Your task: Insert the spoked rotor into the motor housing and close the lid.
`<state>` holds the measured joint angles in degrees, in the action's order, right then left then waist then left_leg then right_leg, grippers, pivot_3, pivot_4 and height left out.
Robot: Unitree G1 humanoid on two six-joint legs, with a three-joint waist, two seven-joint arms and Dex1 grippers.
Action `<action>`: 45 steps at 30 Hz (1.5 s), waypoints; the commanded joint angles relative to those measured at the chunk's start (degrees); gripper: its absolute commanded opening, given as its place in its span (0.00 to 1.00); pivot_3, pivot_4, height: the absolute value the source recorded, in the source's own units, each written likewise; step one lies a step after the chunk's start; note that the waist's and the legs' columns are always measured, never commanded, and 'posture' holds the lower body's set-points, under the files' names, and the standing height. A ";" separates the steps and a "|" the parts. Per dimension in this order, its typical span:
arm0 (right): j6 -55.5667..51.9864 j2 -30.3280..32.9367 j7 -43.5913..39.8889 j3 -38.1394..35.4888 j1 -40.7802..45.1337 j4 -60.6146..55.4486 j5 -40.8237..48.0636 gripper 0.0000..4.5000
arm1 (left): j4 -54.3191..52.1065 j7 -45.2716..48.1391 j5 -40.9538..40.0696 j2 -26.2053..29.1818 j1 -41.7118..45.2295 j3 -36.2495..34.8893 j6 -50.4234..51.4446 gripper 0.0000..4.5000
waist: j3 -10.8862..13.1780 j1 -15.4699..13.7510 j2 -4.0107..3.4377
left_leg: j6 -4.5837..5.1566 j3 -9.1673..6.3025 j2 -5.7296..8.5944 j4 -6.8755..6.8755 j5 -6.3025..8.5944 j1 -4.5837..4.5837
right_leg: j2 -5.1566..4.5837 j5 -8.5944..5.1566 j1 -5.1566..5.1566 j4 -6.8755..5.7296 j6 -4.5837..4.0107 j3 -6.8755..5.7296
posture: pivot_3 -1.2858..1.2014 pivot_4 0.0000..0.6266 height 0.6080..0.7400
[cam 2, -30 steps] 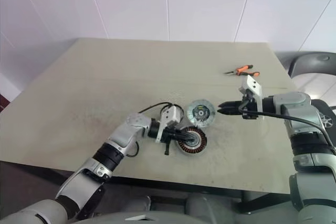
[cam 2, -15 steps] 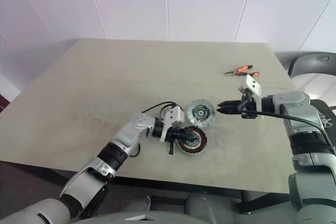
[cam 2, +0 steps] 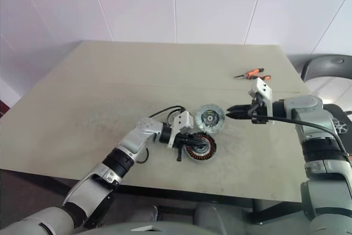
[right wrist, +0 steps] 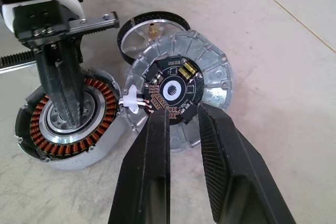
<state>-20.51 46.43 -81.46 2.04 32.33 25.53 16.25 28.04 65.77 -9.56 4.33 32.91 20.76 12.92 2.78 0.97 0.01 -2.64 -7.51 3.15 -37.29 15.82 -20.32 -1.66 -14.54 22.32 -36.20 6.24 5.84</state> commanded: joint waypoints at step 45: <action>-2.07 -17.55 2.44 17.64 12.36 -12.33 -4.73 0.20 | -19.37 -19.69 -5.68 16.92 -13.86 -20.43 -0.71 0.01 | -0.01 -0.15 0.02 | -0.02 -0.14 -0.03 0.14 0.00 -0.06 | -0.06 0.02 0.13 -0.01 -0.01 -0.13 | 0.52 0.00 1.00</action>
<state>-24.52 29.53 -79.66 19.73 42.38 13.04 12.30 9.14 46.07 -14.40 20.57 17.89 1.89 13.85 2.77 0.83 0.03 -2.66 -7.65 3.12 -37.15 15.82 -20.38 -1.72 -14.52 22.44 -36.21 6.23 5.70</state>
